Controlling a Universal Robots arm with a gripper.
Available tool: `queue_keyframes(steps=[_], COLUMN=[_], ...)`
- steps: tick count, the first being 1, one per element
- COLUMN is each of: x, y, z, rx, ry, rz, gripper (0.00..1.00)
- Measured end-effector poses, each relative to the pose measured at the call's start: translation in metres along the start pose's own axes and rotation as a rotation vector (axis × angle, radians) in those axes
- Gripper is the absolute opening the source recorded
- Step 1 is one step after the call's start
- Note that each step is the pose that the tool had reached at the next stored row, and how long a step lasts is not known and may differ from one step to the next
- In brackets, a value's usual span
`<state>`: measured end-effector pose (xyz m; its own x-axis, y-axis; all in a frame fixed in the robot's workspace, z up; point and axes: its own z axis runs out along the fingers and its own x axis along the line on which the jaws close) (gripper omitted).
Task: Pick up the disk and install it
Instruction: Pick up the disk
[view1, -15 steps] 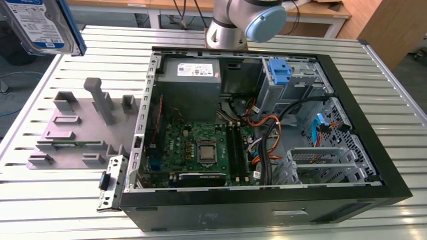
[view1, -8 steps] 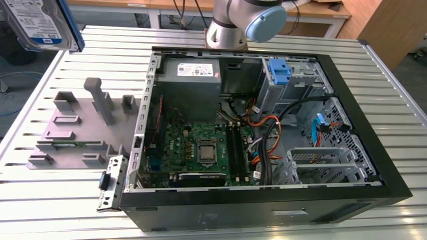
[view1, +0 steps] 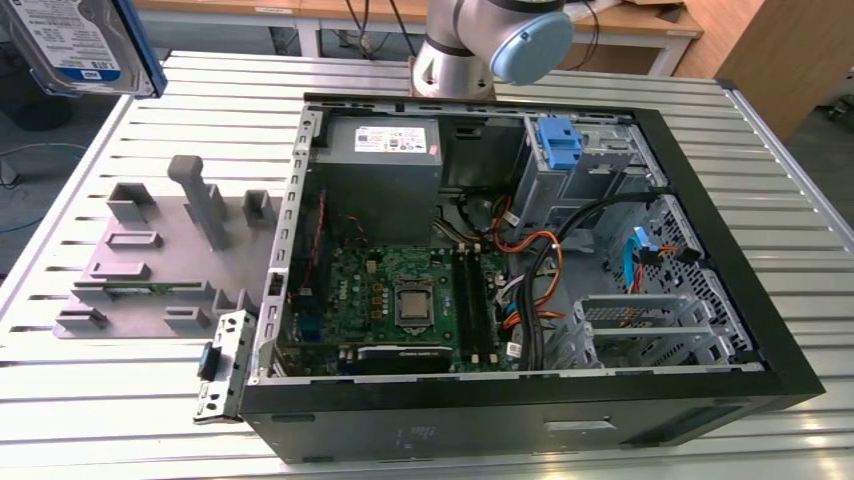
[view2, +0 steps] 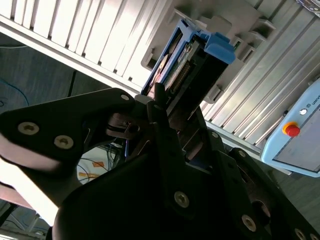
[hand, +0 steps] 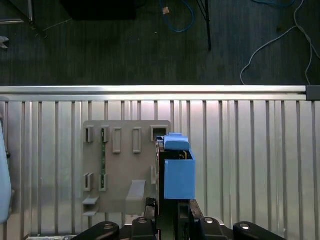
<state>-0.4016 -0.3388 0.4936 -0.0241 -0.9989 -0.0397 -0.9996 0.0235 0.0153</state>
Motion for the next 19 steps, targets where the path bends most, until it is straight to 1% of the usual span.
queue_keyframes(steps=[3, 7, 10, 17, 19], x=[0.0, -0.0001, -0.0003, -0.0006, -0.0007], y=[-0.0007, -0.0057, -0.0112, -0.0267, -0.0303], z=[-0.0001, -0.0002, -0.0003, -0.0005, -0.0006], rx=[-0.0001, -0.0001, -0.0001, 0.0, -0.0001], ry=[0.0, 0.0, 0.0, 0.0, 0.0], rz=[0.0, 0.0, 0.0, 0.0, 0.0], gripper=[0.35, 0.35, 0.35, 0.35, 0.35])
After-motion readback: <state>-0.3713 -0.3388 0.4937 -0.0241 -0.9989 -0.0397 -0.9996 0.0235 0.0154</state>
